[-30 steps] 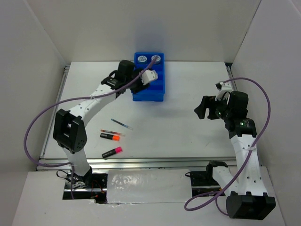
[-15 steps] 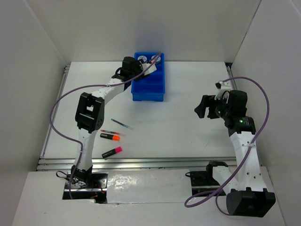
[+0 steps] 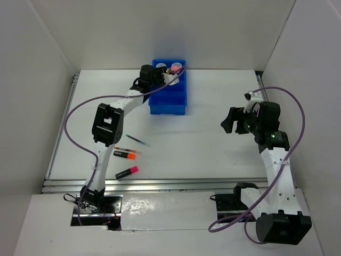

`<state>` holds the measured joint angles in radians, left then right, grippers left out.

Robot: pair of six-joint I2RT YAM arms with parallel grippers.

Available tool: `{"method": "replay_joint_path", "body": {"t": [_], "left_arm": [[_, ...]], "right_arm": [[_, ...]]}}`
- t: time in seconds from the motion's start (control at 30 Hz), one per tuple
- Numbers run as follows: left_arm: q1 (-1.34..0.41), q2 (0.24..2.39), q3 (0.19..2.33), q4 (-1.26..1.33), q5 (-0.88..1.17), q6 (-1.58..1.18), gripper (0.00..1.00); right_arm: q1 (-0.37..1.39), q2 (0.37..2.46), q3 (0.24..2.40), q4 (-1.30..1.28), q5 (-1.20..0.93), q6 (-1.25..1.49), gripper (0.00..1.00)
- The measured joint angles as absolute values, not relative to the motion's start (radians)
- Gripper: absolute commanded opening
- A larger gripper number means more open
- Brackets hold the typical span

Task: Sort the stationery into containers
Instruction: Place the stationery into the container

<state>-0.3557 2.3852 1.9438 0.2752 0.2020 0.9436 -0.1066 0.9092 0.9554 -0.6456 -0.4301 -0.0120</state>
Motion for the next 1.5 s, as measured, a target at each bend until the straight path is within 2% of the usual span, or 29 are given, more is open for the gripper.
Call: {"method": "replay_joint_path", "body": {"t": [0.37,0.8,0.9,0.93,1.1,1.23,1.33,1.5], "left_arm": [[-0.320,2.423,2.013,0.200,0.314,1.000,0.18],[-0.324,2.499,2.104,0.122,0.345,1.068,0.21],[-0.324,2.530,2.140,0.118,0.344,1.072,0.28],[-0.324,2.535,2.144,0.118,0.345,1.073,0.36],[-0.324,2.546,2.148,0.113,0.344,1.072,0.53],[-0.324,2.546,2.148,0.118,0.344,1.071,0.75],[-0.324,2.546,2.154,0.128,0.344,1.068,0.82],[-0.326,2.546,2.155,0.141,0.346,1.067,0.85]], "right_arm": [[-0.114,0.912,0.955,-0.644,-0.430,-0.010,0.86],[-0.119,0.912,0.946,-0.643,-0.430,-0.008,0.86],[-0.119,0.912,0.941,-0.643,-0.430,-0.008,0.86],[-0.119,0.912,0.941,-0.643,-0.430,-0.008,0.86],[-0.122,0.912,0.941,-0.643,-0.430,-0.008,0.86],[-0.123,0.913,0.941,-0.643,-0.430,-0.008,0.86],[-0.123,0.914,0.941,-0.643,-0.430,-0.008,0.86],[-0.123,0.915,0.941,-0.642,-0.433,-0.008,0.86]]}}
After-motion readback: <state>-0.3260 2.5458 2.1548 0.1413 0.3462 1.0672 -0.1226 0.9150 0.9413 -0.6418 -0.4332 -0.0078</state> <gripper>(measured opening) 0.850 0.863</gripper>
